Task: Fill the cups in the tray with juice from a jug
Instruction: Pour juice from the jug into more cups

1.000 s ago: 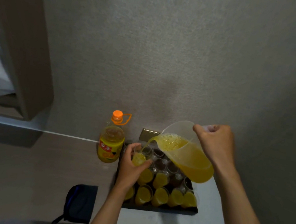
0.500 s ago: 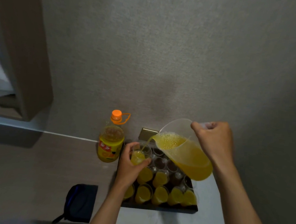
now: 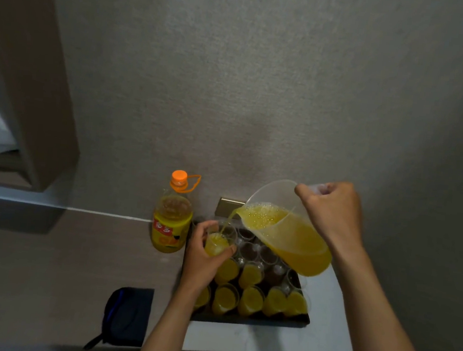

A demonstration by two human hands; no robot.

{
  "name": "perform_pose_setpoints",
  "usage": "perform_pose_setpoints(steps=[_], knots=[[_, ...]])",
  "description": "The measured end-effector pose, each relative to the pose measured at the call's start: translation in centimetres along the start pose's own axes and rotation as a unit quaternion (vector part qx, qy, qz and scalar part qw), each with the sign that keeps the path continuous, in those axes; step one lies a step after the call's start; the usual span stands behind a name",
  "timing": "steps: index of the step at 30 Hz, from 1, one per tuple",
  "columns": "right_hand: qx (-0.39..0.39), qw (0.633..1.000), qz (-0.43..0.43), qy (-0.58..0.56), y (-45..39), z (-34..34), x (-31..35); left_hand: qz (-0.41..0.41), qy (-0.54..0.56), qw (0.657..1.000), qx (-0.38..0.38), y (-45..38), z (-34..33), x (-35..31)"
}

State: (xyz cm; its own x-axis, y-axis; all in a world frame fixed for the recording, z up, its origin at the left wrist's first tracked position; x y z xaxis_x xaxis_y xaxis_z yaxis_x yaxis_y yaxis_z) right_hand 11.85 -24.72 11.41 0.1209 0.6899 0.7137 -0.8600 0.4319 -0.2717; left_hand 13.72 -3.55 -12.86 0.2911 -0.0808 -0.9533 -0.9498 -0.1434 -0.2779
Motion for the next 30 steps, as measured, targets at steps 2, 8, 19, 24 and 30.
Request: perform_pose_setpoints(steps=[2, 8, 19, 24, 30], knots=[[-0.002, 1.0, 0.002, 0.004, 0.06, 0.08, 0.0, -0.002, -0.004, 1.0, 0.002, -0.01, -0.07, 0.06], [-0.004, 1.0, 0.002, 0.0, 0.07, 0.16, -0.47, -0.002, -0.004, 1.0, 0.006, 0.14, -0.16, 0.01], [-0.005, 1.0, 0.008, 0.007, 0.27, 0.36, -0.18, -0.004, -0.02, 1.0, 0.004, 0.55, -0.46, -0.27], [0.0, 1.0, 0.005, 0.008, 0.03, 0.2, -0.31, -0.007, -0.004, 1.0, 0.004, 0.62, -0.8, -0.73], [-0.003, 1.0, 0.008, 0.011, 0.07, 0.36, -0.01, -0.005, 0.003, 1.0, 0.005, 0.57, -0.82, -0.86]])
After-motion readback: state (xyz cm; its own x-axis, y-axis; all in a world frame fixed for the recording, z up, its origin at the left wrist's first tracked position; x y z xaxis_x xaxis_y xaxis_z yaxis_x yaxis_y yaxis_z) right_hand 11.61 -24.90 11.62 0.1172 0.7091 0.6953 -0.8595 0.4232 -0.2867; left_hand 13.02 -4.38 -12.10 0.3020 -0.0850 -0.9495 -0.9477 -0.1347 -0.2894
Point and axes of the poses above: each hand's wrist, its own y-axis away from the middle knuckle, its own z-axis out of the back of the hand, x = y × z, the point moved 8 cm from there along -y, towards the middle knuckle, and after that the axes turned 11 degrees about -z, right-handed, at the moved point
